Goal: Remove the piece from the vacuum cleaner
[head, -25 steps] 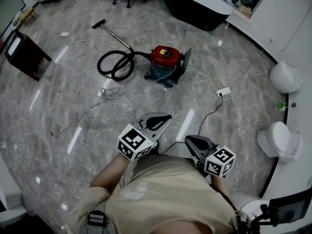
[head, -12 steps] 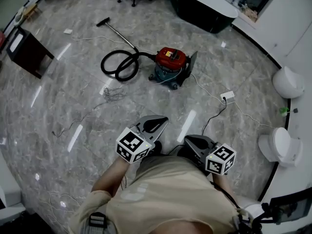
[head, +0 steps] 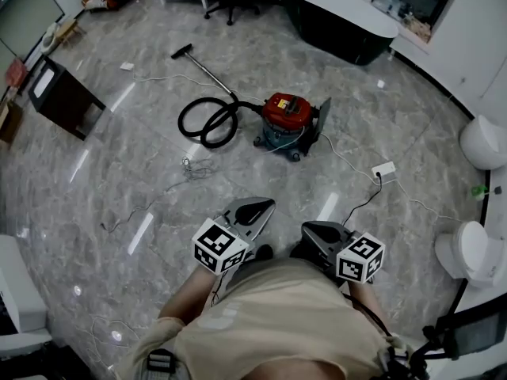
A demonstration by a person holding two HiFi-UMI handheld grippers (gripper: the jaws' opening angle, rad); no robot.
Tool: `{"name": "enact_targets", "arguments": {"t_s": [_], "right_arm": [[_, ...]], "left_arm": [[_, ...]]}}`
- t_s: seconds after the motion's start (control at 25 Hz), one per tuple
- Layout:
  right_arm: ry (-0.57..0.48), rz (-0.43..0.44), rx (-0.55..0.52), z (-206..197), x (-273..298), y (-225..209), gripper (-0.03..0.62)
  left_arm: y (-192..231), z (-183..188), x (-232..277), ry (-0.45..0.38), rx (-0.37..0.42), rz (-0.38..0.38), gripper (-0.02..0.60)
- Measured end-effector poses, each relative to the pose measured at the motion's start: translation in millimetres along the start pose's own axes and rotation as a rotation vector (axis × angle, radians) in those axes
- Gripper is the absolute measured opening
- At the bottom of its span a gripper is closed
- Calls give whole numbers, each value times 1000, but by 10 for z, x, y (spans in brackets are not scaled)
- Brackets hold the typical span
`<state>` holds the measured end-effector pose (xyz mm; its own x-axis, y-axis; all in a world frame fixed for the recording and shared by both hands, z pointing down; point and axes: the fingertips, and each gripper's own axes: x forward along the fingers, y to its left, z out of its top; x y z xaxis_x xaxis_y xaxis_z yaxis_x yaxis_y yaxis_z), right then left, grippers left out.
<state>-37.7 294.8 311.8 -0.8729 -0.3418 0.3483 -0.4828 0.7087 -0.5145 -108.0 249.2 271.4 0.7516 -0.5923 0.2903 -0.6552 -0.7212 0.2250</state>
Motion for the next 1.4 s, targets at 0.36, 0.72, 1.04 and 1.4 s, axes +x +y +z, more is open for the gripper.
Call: {"name": "enact_targets", "arguments": {"t_s": [0.36, 0.72, 1.04, 1.4], "right_arm": [[-92, -14, 91, 241, -361, -840, 3], [-134, 46, 161, 547, -851, -1626, 3], [-87, 128, 139, 735, -1063, -2139, 3], [-85, 126, 88, 892, -993, -2341, 3]], "left_arm": [[-38, 243, 921, 74, 63, -45, 5], [-276, 681, 1982, 113, 118, -78, 5], [-295, 754, 2457, 126, 86, 17, 5], [-64, 780, 2472, 104, 77, 83, 5]]}}
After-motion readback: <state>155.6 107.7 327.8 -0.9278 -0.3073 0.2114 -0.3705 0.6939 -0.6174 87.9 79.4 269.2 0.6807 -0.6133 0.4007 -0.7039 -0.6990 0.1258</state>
